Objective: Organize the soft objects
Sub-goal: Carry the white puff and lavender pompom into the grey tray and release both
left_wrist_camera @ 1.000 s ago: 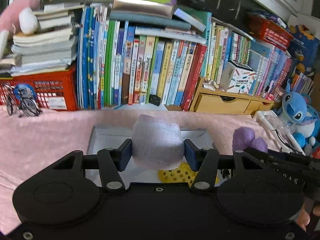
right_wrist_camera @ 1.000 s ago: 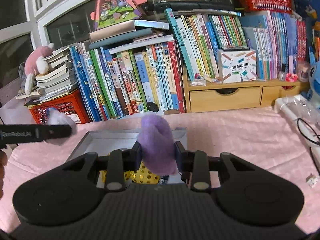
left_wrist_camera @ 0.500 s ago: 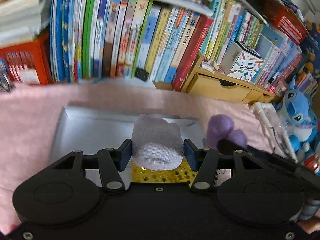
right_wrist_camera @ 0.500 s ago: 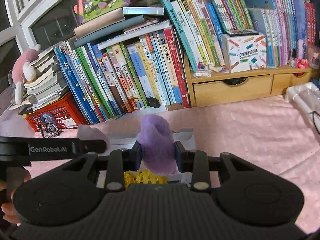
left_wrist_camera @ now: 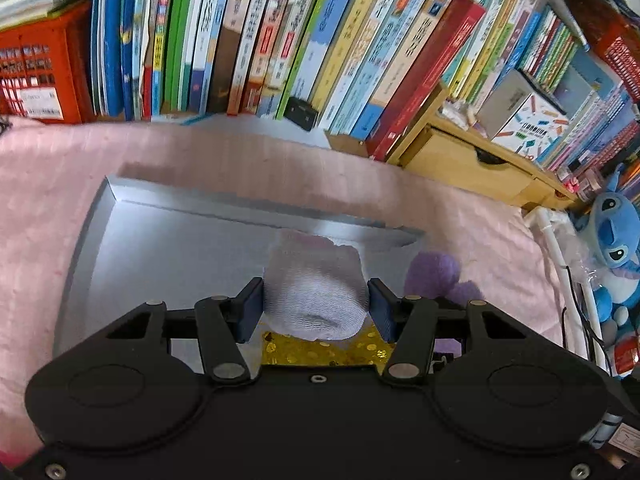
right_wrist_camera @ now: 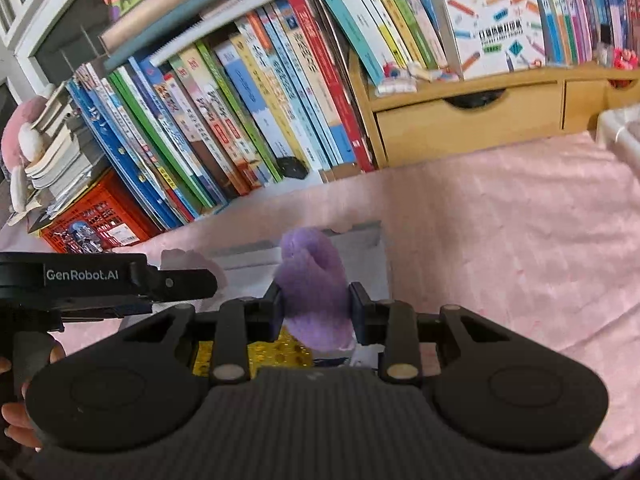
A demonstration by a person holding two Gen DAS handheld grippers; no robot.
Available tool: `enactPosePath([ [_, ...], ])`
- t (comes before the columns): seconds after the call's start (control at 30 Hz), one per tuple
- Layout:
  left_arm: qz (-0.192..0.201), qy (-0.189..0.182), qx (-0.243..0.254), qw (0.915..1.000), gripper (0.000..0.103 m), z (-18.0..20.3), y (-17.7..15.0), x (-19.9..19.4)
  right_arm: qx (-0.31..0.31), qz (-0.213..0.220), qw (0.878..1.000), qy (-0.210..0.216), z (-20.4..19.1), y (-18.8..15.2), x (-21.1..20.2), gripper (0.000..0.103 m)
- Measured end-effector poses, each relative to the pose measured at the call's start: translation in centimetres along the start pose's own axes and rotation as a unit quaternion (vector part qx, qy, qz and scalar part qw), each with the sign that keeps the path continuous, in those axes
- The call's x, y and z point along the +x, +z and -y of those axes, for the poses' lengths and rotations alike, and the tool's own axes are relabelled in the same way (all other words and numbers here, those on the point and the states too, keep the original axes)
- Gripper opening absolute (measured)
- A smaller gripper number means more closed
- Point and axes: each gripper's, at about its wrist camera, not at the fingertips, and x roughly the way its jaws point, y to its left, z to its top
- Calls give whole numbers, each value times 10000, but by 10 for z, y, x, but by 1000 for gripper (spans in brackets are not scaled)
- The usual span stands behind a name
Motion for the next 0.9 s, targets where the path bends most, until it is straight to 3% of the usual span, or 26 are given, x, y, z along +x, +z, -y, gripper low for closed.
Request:
enactPosePath([
  [0.9, -394, 137, -147, 9990, 54, -5, -4, 36, 161, -221, 9996, 7, 14, -7, 18, 39],
])
